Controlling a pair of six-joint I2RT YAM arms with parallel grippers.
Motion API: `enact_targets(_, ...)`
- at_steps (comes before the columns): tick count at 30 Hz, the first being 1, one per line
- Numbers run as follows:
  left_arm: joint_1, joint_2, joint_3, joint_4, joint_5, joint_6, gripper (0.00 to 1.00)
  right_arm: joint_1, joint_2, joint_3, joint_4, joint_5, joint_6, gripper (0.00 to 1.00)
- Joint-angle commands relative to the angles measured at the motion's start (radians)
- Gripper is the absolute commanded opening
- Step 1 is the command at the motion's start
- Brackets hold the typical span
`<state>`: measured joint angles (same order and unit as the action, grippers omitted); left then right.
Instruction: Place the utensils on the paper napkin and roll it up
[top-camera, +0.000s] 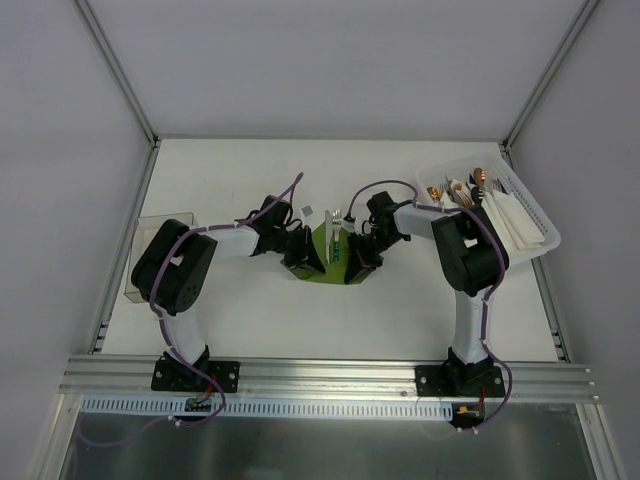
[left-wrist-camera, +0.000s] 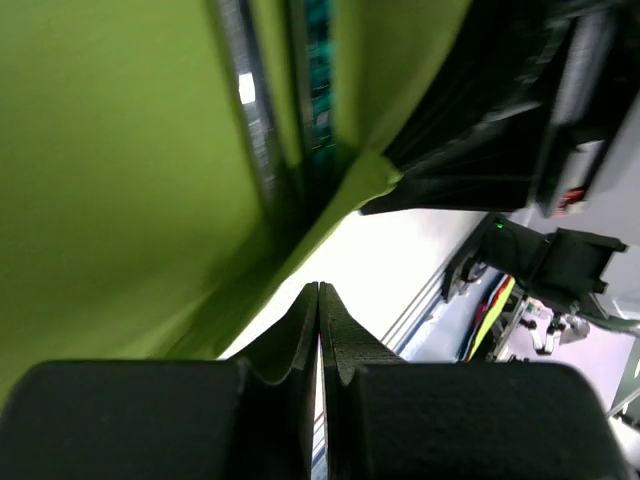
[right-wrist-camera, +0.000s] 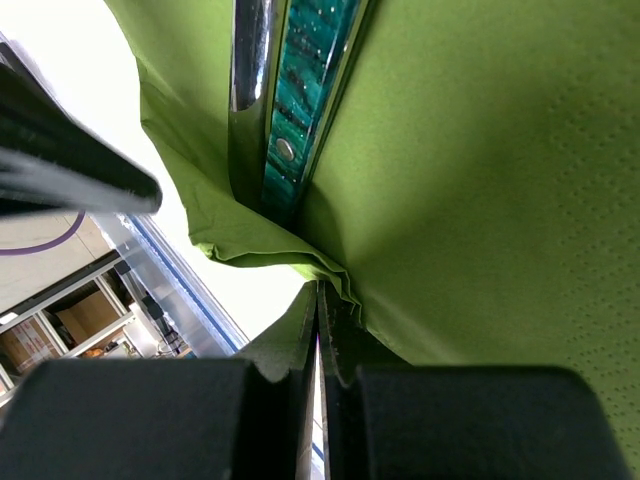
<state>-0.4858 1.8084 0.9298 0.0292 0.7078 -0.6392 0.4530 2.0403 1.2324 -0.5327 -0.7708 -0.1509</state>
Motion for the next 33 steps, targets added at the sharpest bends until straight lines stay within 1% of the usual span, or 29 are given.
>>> enact_targets(1, -0.016, 0.009, 0.041, 0.095, 0.074, -0.028, 0.0, -0.011, 0.027, 0.022, -0.007, 0.056, -0.032, 0.02)
enact_targets(8, -0.02, 0.035, 0.029, 0.11, 0.085, -0.04, 0.0, -0.011, 0.032, 0.024, -0.006, 0.056, -0.029, 0.02)
enact_targets(21, -0.014, 0.068, -0.029, 0.112, 0.007, -0.062, 0.0, -0.016, 0.035, 0.022, -0.01, 0.059, -0.03, 0.02)
enact_targets(33, 0.019, 0.066, -0.059, 0.078, -0.008, -0.042, 0.0, -0.019, 0.037, 0.022, -0.012, 0.061, -0.033, 0.02)
